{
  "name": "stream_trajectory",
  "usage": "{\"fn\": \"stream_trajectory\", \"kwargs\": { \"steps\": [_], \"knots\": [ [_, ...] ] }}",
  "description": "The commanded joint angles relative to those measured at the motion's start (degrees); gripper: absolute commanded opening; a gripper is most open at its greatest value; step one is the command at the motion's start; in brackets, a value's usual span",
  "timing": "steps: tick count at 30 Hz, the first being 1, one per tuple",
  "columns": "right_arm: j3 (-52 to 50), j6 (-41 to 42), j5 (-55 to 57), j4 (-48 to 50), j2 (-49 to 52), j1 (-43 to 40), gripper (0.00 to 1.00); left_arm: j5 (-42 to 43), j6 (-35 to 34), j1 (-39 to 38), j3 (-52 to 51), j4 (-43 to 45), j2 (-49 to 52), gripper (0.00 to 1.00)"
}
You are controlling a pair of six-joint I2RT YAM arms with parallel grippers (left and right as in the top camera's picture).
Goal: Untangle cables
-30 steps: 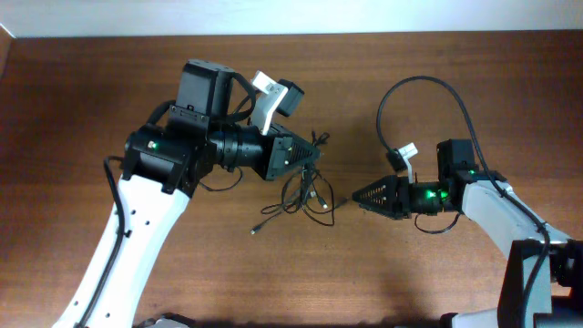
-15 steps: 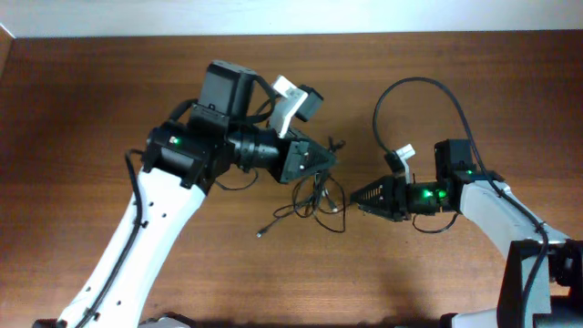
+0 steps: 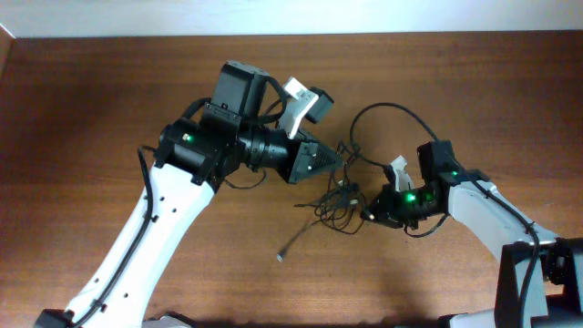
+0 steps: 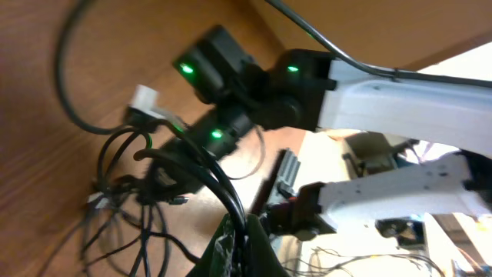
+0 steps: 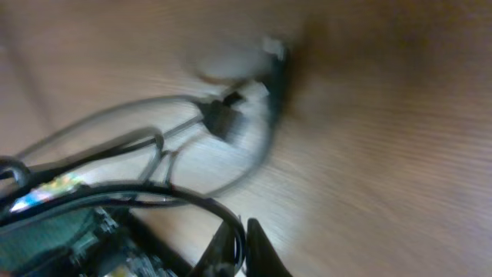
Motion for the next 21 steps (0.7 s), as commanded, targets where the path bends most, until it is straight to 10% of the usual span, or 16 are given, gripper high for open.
{"fn": "stream_trajectory", "kwargs": {
  "steps": [1, 10, 15, 21],
  "knots": [
    [-0.28, -4.76, 9.25, -5.20, 0.26, 0.35, 0.04, -27.76, -0.81, -0.07, 0.35, -4.09, 0.44, 0.00],
    [-0.28, -6.21, 11.13, -8.70, 0.26, 0.35, 0.04, -50.29, -22.58, 0.13, 0.33, -12.22, 10.73, 0.00],
    [-0.02, -25.97, -22.45, -8.07, 0.26, 0.22, 0.04, -47.41, -20.94, 0.11, 0.33, -13.75, 17.03, 0.27],
    [2.93, -20.87, -29.70, -2.56, 0.26, -0.70, 0.04, -35.89, -10.56, 0.04, 0.33, -13.73, 19.23, 0.69]
  ]
}}
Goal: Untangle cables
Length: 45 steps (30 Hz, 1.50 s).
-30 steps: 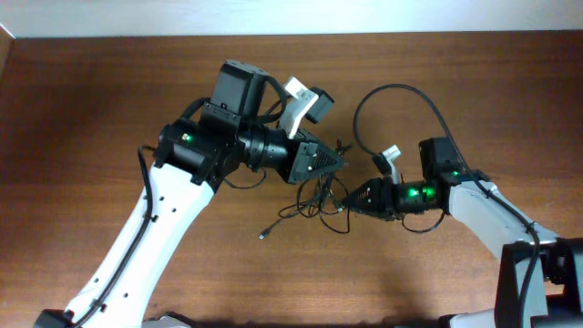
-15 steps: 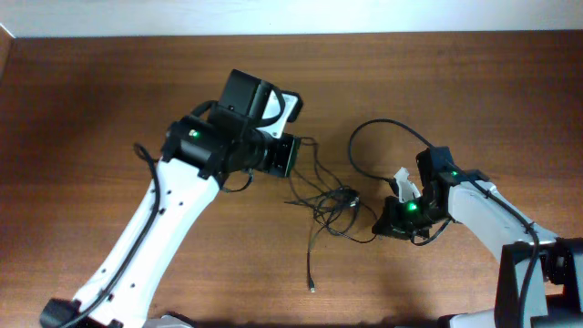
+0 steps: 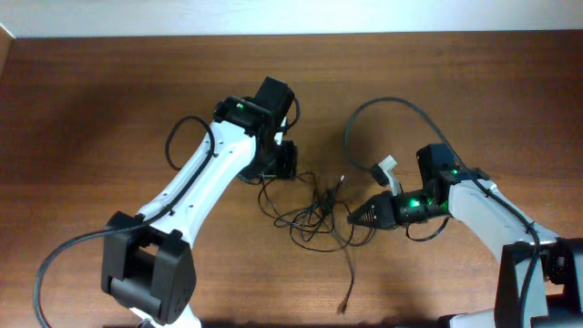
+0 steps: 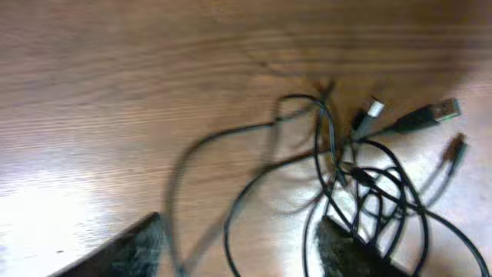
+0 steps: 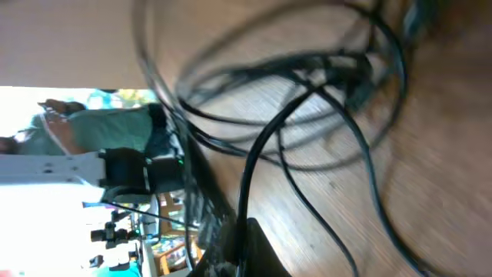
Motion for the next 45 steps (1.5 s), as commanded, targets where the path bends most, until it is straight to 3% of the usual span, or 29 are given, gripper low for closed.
{"fn": "stream_trajectory", "kwargs": {
  "steps": [1, 6, 9, 11, 13, 16, 23, 26, 29, 34, 39, 41, 43, 45],
  "knots": [
    [2.34, 2.01, -8.20, 0.07, 0.17, -1.77, 0.04, 10.12, 8.57, 0.33, 0.33, -0.07, 0.46, 0.68],
    [7.52, 2.58, -2.21, -6.86, -7.58, -7.26, 0.04, 29.11, 18.29, 3.56, 0.37, 0.24, -2.08, 0.67],
    [12.96, 2.58, 6.40, -11.54, -16.24, -7.08, 0.04, 38.60, 19.12, 8.96, 0.35, 3.23, -5.44, 0.67],
    [16.24, 2.58, 10.47, -11.63, -20.63, -7.10, 0.04, 37.29, 18.86, 12.41, 0.35, 3.98, -5.88, 0.69],
    [19.80, 3.15, 14.38, -11.47, -23.67, -7.10, 0.04, 28.63, 15.45, 16.70, 0.35, 1.79, -5.75, 0.79],
    [27.23, 10.51, 15.78, -7.43, -24.72, -7.21, 0.04, 22.97, 12.24, 21.20, 0.33, -2.47, -5.70, 0.88],
    [48.15, 17.16, 21.18, -0.70, -24.72, -7.21, 0.04, 21.70, 12.26, 19.15, -5.49, -1.25, -5.66, 0.93],
    [49.64, 17.18, 33.46, -1.51, -24.48, -7.21, 0.04, 21.97, 12.26, 16.96, -11.87, 3.78, -5.66, 0.95],
    [49.64, 17.16, 35.87, -8.90, -21.70, -7.21, 0.04, 21.92, 12.02, 15.28, -16.44, 8.31, -5.64, 0.95],
    [49.59, 15.17, 31.65, -23.98, -13.84, -7.21, 0.04, 21.88, 8.85, 14.56, -21.11, 14.27, -5.64, 0.99],
    [49.59, 11.30, 18.80, -22.38, -10.84, -7.21, 0.04, 20.63, 8.11, 14.60, -21.31, 15.76, -5.64, 0.99],
    [49.59, 13.73, 15.39, -21.70, -9.44, -7.21, 0.04, 20.94, 1.29, 14.60, -21.31, 16.72, -5.64, 0.99],
    [49.59, 12.68, 11.39, -20.44, -9.01, -7.28, 0.04, 25.22, -3.82, 14.60, -21.31, 18.05, -5.64, 0.99],
    [49.59, 6.73, -3.65, -17.09, -9.22, -8.52, 0.04, 36.33, -3.98, 14.60, -21.31, 20.68, -5.64, 0.99]
  ]
}}
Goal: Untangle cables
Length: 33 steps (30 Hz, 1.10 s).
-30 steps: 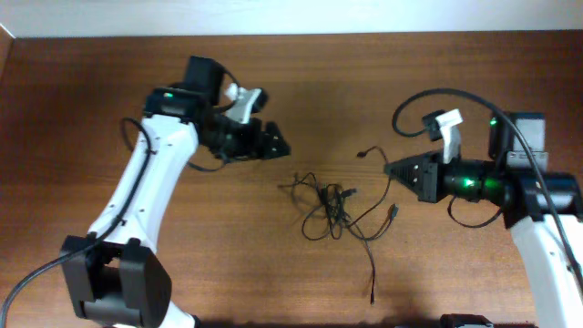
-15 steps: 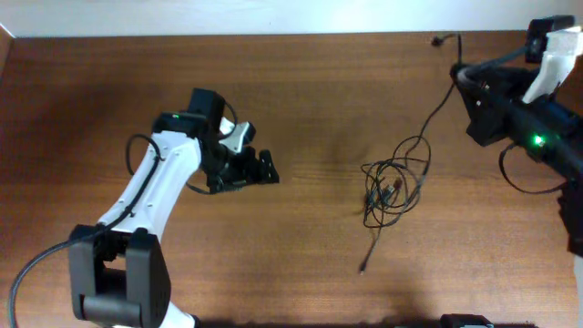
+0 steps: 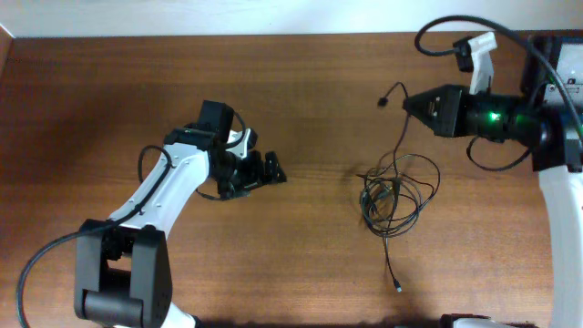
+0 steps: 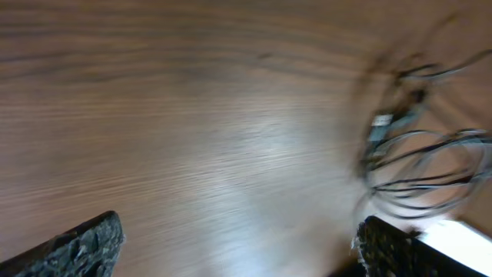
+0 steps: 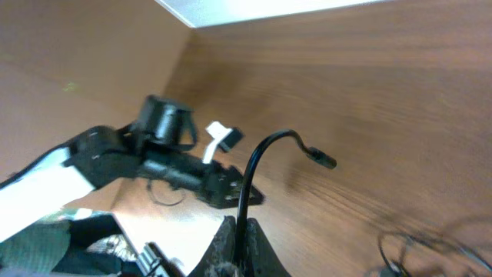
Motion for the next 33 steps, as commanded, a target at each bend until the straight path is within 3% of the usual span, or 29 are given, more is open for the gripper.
{"fn": "stream_trajectory", "kwargs": {
  "steps": [1, 3, 5, 8, 9, 10, 11, 15, 16, 18, 20, 23, 25, 26, 27, 28, 33],
  "knots": [
    [0.28, -5.49, -24.15, 4.57, -0.26, -2.75, 0.04, 15.80, -4.44, -0.09, -0.42, 2.64, -0.44, 0.99],
    [0.28, -5.49, -24.70, 3.32, -0.24, -5.77, 0.04, 15.93, -4.44, -1.07, -0.42, 3.02, -0.44, 0.99],
    [0.28, -5.03, -18.18, -1.81, -0.24, -8.37, 0.04, 15.87, -4.44, -2.45, -0.42, 2.84, -0.44, 0.99],
    [0.09, -4.31, 20.13, -16.50, 0.04, -11.87, 0.04, 11.63, -4.46, -5.40, -0.42, 2.80, -0.44, 0.99],
    [-0.24, -2.84, 27.89, -18.91, 0.24, -12.00, 0.04, 10.88, -4.46, -5.49, -0.42, 2.82, -0.44, 0.99],
    [-2.21, 4.00, 40.79, -21.51, 0.57, -12.00, 0.04, 9.38, -4.46, -5.49, -0.42, 2.84, -0.44, 0.99],
    [-4.39, 7.76, 45.27, -21.81, 0.59, -12.00, 0.04, 7.78, -4.48, -5.51, -0.42, 3.04, -0.44, 0.99],
    [-16.63, 8.76, 51.08, -18.38, 0.68, -12.00, 0.04, 2.49, -4.44, -5.64, -0.42, 2.97, -0.44, 0.99],
    [-19.30, 8.76, 52.85, -17.07, 0.70, -12.00, 0.09, -1.11, -4.44, -5.64, -0.42, 2.62, -0.44, 0.99],
    [-22.56, 11.74, 57.88, -15.13, 0.70, -12.00, 0.45, -5.73, -4.44, -5.66, -0.42, 1.42, -0.44, 0.99],
    [-23.15, 15.45, 62.42, -13.68, 0.74, -12.00, 0.74, -8.92, -4.44, -6.25, -0.46, 1.27, -0.44, 0.99],
    [-23.15, 12.26, 46.66, -12.94, 0.74, -11.98, 0.83, -11.54, -4.46, -6.82, -0.46, 1.29, -0.44, 0.99],
    [-23.15, 3.58, 25.24, -12.79, 0.74, -11.91, 0.82, -11.58, -4.44, -6.82, -0.46, 1.25, -0.44, 0.99],
    [-23.23, 1.60, 19.02, -11.87, 0.74, -11.54, 0.70, -11.58, -4.44, -6.82, -0.46, 1.22, -0.44, 0.99],
    [-23.63, 1.62, 17.38, -10.27, 0.74, -10.75, 0.38, -11.58, -4.44, -6.82, -0.46, 1.22, -0.44, 0.99],
    [-24.33, 3.72, 17.27, -8.28, 0.74, -9.57, 0.22, -11.61, -4.44, -6.82, -0.46, 1.16, -0.44, 0.99],
    [-30.53, 18.16, 18.18, 9.27, 1.18, -1.25, 0.22, -11.58, -4.46, -6.82, -0.46, 1.11, -0.44, 0.99]
  ]
}}
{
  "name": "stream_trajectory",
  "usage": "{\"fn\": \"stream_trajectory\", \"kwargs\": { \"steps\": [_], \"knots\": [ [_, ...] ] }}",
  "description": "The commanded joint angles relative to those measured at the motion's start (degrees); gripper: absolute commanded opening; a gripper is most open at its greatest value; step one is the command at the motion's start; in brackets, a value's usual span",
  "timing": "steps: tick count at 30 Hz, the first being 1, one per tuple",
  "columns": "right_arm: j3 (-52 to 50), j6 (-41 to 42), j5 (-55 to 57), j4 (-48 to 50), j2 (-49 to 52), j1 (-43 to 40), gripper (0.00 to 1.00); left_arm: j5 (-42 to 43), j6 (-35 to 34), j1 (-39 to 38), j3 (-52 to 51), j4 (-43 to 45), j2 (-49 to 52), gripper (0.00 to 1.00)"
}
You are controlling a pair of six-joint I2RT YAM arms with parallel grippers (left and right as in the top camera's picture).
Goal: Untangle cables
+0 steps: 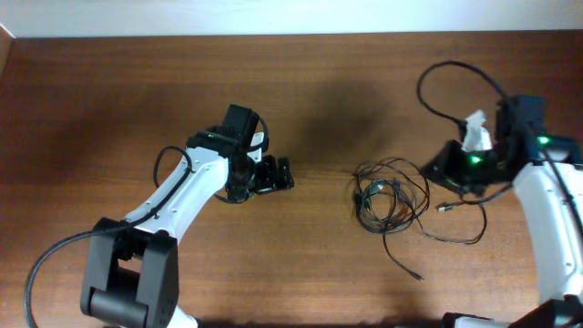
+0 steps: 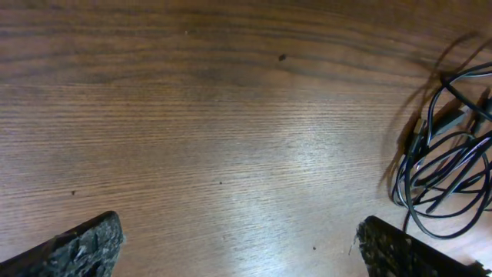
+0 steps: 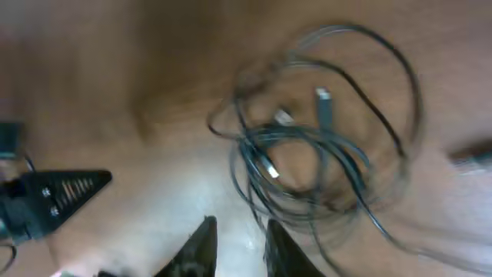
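The tangle of thin black cables (image 1: 387, 200) lies right of the table's middle and also shows as the bundle (image 2: 450, 154) and the blurred coil (image 3: 323, 154). One strand trails forward to a plug (image 1: 417, 275). Another loops right to a plug (image 1: 443, 209). My left gripper (image 1: 273, 175) rests low, left of the tangle. In its wrist view the left gripper (image 2: 240, 238) stands wide open over bare wood. My right gripper (image 1: 435, 173) sits just right of the tangle. Seen from the wrist, the right gripper (image 3: 240, 238) is narrowly open with nothing between the fingers.
The brown wooden table (image 1: 109, 109) stretches bare to the left and back. The right arm's own thick black cable (image 1: 446, 73) arches above the table's back right. A white wall edge runs along the far side.
My right gripper was high at the back right, shut on a cable drawn up from the tangle. Now it is low beside the tangle and open, and that cable lies on the table.
At first both grippers were shut on cables at the tangle mid-table. Then my left gripper stood open to its left while my right still held a strand. Later the tangle lay farther right, with my right gripper holding one cable aloft. That cable now lies loose.
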Motion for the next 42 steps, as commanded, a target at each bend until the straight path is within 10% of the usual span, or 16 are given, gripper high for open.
{"fn": "stream_trajectory", "kwargs": {
  "steps": [1, 8, 14, 18, 42],
  "knots": [
    [-4.11, 9.16, -1.27, 11.96, 0.70, 5.31, 0.21, -0.48, -0.26, -0.11, -0.26, -0.02, -0.44, 0.99],
    [-5.86, 16.46, 2.64, 28.33, 11.89, 16.70, 0.40, -0.48, -0.26, -0.11, -0.26, -0.02, -0.44, 0.99],
    [-5.88, -1.57, 11.06, 24.92, 16.61, 20.41, 0.68, -0.48, -0.26, -0.11, -0.26, -0.02, -0.44, 0.99],
    [-5.90, -1.53, 14.36, 22.69, 16.72, 21.73, 0.53, -0.48, -0.26, -0.11, -0.26, -0.02, -0.44, 0.99],
    [-17.77, -0.39, 14.19, 29.77, 16.72, 27.12, 0.46, -0.46, -0.26, -0.11, -0.26, -0.02, -0.44, 0.99]
  ]
}}
